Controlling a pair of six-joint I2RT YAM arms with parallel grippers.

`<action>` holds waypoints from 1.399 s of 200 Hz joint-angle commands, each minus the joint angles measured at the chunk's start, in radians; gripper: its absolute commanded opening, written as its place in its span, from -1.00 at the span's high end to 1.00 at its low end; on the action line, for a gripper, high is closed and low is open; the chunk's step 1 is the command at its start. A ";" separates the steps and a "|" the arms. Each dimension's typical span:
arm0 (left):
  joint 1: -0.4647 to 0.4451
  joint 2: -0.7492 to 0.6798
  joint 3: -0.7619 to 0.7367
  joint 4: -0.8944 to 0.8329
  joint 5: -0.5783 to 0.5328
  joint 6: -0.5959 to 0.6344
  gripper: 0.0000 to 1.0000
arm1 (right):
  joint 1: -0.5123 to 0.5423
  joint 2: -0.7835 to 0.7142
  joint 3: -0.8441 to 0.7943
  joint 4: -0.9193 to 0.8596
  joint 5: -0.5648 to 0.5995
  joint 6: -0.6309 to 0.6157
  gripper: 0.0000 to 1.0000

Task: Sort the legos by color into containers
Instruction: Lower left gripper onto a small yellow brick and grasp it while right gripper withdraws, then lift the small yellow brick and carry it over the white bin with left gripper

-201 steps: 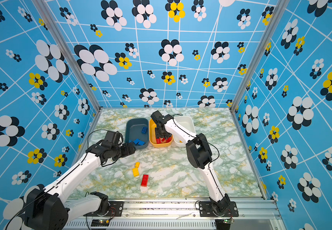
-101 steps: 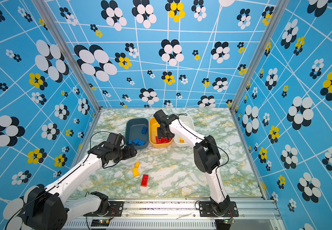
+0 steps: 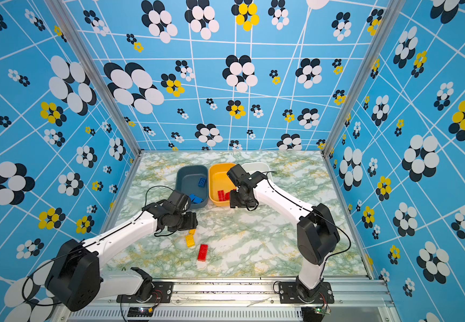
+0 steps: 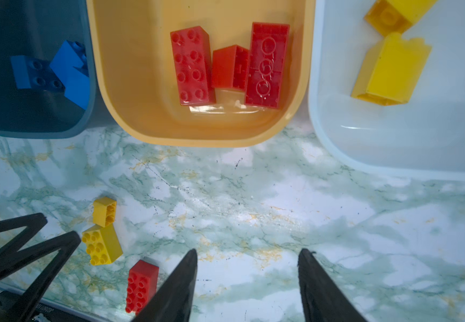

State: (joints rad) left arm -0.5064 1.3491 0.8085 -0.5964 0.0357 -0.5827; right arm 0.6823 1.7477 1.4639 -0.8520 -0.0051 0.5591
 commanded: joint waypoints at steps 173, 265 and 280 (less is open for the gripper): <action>-0.069 0.299 0.148 -0.077 -0.094 0.106 0.11 | 0.010 -0.328 -0.275 0.018 0.055 0.131 -0.19; -0.093 0.300 0.221 -0.133 -0.119 0.086 0.60 | 0.009 -0.391 -0.321 0.002 0.081 0.148 -0.18; -0.106 0.290 0.254 -0.136 -0.111 0.077 0.60 | 0.010 -0.406 -0.335 0.001 0.087 0.154 -0.18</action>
State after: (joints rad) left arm -0.5911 1.6478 1.0000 -0.6979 -0.0635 -0.4862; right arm 0.6868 1.3785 1.1515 -0.8284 0.0513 0.6933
